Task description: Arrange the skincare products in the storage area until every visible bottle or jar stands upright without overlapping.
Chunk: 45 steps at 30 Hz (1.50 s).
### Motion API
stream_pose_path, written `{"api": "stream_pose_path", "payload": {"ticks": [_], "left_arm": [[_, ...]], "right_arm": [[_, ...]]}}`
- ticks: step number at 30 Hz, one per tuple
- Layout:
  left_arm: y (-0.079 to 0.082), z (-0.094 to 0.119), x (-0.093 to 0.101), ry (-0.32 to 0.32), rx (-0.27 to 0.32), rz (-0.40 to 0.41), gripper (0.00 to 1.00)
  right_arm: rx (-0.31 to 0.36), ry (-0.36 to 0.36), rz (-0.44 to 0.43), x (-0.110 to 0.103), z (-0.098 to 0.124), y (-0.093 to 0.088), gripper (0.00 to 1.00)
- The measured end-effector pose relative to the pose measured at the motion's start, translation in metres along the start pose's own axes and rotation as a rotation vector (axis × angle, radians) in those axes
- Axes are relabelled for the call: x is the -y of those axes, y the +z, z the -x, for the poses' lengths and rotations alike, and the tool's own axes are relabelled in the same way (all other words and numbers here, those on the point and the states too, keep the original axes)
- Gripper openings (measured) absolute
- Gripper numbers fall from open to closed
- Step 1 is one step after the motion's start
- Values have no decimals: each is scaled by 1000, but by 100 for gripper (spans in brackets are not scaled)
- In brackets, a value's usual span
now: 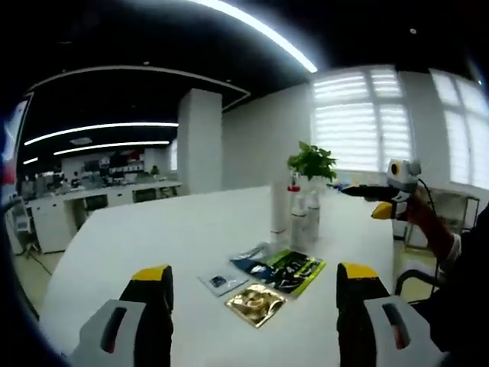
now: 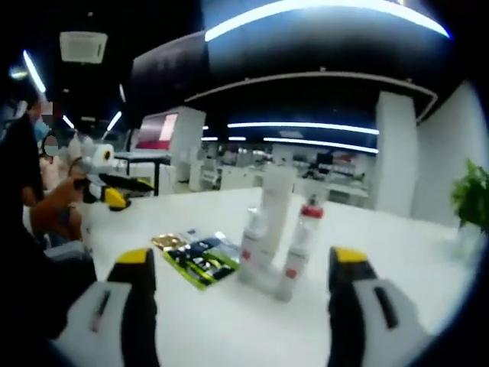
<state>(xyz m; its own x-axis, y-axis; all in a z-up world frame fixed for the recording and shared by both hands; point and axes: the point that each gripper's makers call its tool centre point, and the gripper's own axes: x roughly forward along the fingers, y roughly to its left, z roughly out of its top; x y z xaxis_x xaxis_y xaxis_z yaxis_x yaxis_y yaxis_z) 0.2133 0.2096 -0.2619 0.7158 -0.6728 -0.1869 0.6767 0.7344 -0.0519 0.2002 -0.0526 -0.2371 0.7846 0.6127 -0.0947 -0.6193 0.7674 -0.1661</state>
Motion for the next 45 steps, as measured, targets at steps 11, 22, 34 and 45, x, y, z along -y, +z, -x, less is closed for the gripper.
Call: {"api": "stream_pose_path", "payload": {"ticks": [11,22,34,45], "left_arm": [[-3,16,6,40,28,18,99],[-4,26,13,52,67,37,99],[-7,27,18,60,51,31,99],[-13,25,16,76,25,29,99]], "right_arm": [[-24,-25,-38,5,17,-12,100],[-6,-86,-57,13,32,-9,100],[-45,-72,-81,5,37,-20,100],[-59,-82,-72,10,40,-21,100]]}}
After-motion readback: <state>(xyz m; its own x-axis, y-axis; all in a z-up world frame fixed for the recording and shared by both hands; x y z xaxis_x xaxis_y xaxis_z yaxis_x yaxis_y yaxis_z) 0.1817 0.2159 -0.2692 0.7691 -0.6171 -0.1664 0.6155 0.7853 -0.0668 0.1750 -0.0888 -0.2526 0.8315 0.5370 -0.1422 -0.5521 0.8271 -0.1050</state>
